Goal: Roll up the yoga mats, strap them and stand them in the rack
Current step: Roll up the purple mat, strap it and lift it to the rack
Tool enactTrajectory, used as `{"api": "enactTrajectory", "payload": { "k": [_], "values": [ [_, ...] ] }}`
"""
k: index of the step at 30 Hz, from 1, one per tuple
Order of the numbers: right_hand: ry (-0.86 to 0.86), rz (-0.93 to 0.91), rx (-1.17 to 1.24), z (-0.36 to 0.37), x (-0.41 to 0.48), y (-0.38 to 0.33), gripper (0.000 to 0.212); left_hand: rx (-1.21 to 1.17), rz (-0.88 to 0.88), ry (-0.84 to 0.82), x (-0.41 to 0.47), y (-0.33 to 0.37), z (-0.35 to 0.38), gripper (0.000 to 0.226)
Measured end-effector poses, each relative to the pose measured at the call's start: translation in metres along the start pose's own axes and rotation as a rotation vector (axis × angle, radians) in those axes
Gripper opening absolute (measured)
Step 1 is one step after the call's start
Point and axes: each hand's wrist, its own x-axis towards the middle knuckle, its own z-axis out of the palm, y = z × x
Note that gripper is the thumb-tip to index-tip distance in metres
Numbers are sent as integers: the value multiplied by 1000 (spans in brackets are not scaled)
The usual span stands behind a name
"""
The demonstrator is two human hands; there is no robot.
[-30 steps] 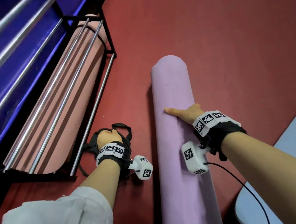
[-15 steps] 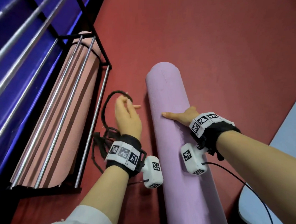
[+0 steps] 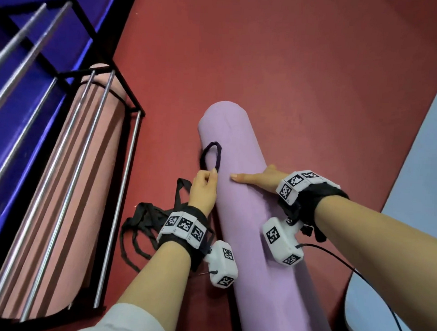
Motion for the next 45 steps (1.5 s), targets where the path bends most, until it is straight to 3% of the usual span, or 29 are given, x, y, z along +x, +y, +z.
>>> {"api": "enactTrajectory", "payload": {
  "k": [2,10,18,22,26,33,40,45],
  "values": [
    [-22,-9,6,-2,2,-1,119,-118,-75,-22,7,1,2,27],
    [29,-214,69,-20,-28,-31,109,-210,86,-8,1,45,-29,30],
    [263,-844,-60,-71,-128,-180,104,-429,527,197,-7,198,-128,31],
    [414,-1059,-199,-83,-166,-209,115,-444,649,258,-12,231,-163,26],
    [445,-1097,-288,-82,-162,-186,132,-542,639,121,-27,223,-167,17],
    [365,-1111,-321,-71,-166,-190,136,-811,776,142,-46,284,-217,12],
    [293,-1052,-207,-47,-170,-226,142,-582,775,159,-51,260,-241,10],
    [422,-1078,-268,-23,-166,-231,123,-355,769,424,-56,247,-270,25]
  ]
}}
